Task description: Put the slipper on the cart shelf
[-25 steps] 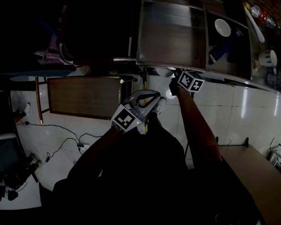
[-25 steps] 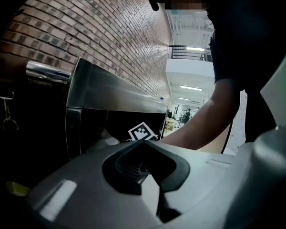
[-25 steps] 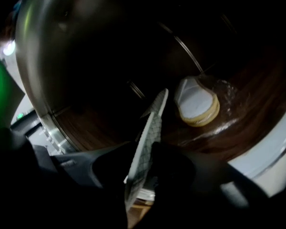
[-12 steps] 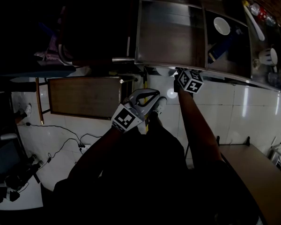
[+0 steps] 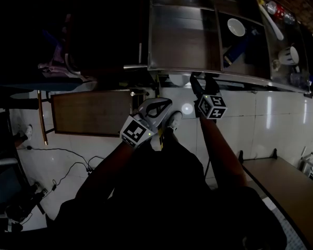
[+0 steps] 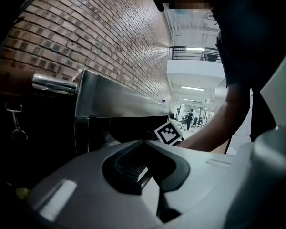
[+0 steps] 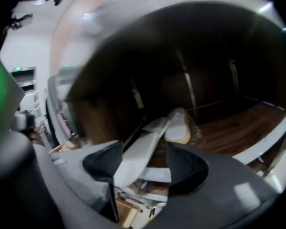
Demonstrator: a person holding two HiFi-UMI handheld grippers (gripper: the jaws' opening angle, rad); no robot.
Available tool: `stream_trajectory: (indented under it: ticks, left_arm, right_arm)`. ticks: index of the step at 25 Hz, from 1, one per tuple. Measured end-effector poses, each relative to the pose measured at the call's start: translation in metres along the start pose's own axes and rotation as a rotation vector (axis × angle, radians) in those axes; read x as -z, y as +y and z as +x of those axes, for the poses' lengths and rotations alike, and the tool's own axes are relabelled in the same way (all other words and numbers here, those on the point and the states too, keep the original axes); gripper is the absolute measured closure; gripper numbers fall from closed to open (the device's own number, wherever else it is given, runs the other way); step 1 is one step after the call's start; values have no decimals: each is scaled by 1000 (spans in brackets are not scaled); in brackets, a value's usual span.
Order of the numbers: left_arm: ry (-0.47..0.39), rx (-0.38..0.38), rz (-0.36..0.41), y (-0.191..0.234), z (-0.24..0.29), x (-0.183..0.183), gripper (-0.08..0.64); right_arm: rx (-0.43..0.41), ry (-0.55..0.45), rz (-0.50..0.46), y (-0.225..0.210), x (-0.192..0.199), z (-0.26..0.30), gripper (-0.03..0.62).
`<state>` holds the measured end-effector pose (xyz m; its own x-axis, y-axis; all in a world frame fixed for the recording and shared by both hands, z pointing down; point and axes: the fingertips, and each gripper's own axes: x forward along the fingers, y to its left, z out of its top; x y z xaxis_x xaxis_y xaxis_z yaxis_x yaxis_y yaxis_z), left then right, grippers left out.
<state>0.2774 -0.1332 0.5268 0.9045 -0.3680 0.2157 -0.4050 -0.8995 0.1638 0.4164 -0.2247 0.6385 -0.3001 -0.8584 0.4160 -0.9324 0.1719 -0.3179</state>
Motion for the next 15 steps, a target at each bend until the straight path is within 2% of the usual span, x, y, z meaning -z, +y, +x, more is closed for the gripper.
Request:
stream_trajectory:
  ticks: [7, 11, 15]
  left_arm:
    - [-47, 37, 19, -9, -42, -18, 560]
    - [-72, 50, 26, -15, -81, -26, 560]
    - [-76, 58, 41, -21, -124, -25, 560]
  right_arm:
    - [-203, -65, -141, 111, -24, -62, 316]
    - [-257, -113, -220, 170, -38, -90, 316]
    - [-304, -139, -258, 229, -44, -111, 318]
